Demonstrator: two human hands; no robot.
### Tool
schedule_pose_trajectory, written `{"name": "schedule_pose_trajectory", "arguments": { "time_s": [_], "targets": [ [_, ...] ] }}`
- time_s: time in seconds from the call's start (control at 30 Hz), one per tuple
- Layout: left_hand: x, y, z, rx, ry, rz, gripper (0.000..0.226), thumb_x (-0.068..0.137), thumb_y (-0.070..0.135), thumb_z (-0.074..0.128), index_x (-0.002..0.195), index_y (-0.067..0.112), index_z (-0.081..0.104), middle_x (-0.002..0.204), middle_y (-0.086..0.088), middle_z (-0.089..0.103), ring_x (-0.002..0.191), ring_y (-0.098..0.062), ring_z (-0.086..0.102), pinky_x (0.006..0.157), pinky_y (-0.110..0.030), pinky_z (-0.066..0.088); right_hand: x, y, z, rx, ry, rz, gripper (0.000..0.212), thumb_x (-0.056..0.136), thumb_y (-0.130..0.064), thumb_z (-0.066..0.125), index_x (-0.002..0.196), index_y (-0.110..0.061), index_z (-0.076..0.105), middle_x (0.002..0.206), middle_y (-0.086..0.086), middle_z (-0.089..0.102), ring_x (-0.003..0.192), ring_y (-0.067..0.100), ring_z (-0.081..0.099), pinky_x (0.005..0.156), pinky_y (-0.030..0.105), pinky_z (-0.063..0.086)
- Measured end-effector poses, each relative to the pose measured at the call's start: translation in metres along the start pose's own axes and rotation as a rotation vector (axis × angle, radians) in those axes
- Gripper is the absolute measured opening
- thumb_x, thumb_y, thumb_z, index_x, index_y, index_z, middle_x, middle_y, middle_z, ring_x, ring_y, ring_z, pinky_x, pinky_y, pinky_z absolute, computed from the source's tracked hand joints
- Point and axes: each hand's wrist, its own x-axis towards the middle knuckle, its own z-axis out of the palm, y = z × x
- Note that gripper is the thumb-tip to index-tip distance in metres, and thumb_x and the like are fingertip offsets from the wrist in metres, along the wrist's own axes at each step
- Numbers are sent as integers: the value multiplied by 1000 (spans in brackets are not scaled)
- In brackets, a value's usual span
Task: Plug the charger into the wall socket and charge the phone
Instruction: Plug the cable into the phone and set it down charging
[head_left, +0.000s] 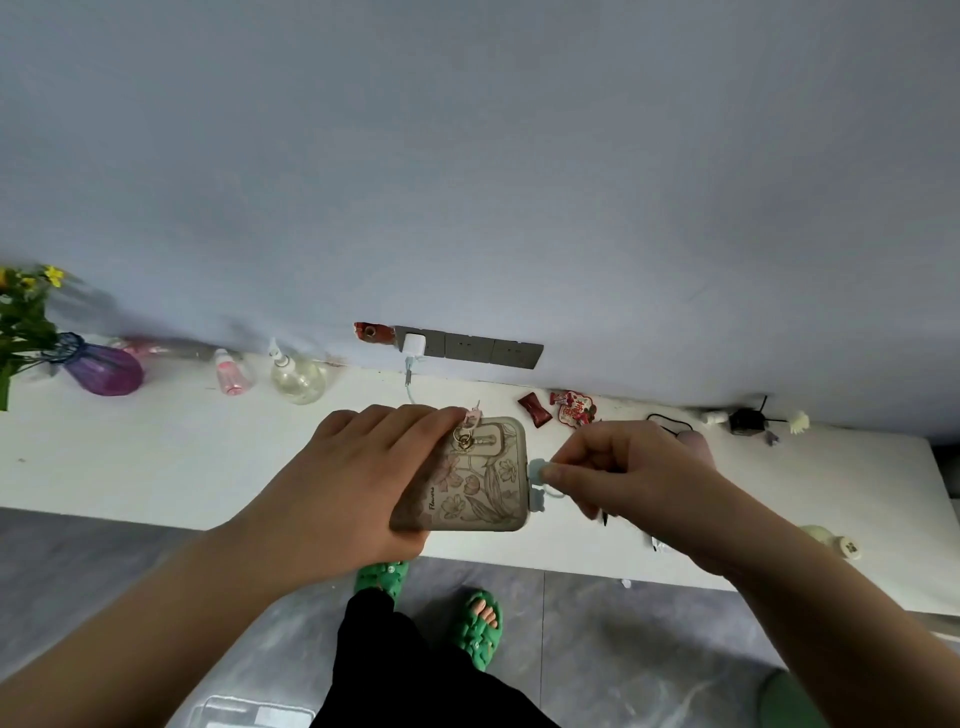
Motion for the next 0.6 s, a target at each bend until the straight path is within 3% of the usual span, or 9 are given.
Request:
{"name": "schedule_pose_trajectory", "arguments": {
  "time_s": [0.37,0.47,0.53,0.6],
  "targets": [
    [6,0,7,31,-37,69,99,51,55,70,137,23,34,117,4,63,93,-20,66,78,-39,55,8,13,4,91,-80,43,13,86,-23,66,75,-18,68,58,-3,70,52,2,54,51,14,44],
    [5,-2,13,28,-58,83,96,53,54,68,137,22,35,118,4,63,94,-19,66,77,-39,56,11,20,5,14,-128,102,14,86,-31,66,85,-17,69,70,-2,74,62,3,60,62,24,53],
    [4,-4,19,36,-100,104,93,55,55,65,136,23,34,118,6,62,94,-17,66,76,-38,56,14,26,6,-245,-112,79,41,80,-49,67,111,-23,63,103,-12,70,90,-2,60,86,28,53],
    [6,-5,22,26,-158,106,91,59,57,59,138,25,28,122,7,59,99,-16,63,80,-37,54,18,27,15,-442,-106,-36,79,68,-64,68,134,-32,39,129,-24,42,115,-7,39,102,20,35]
  ]
}}
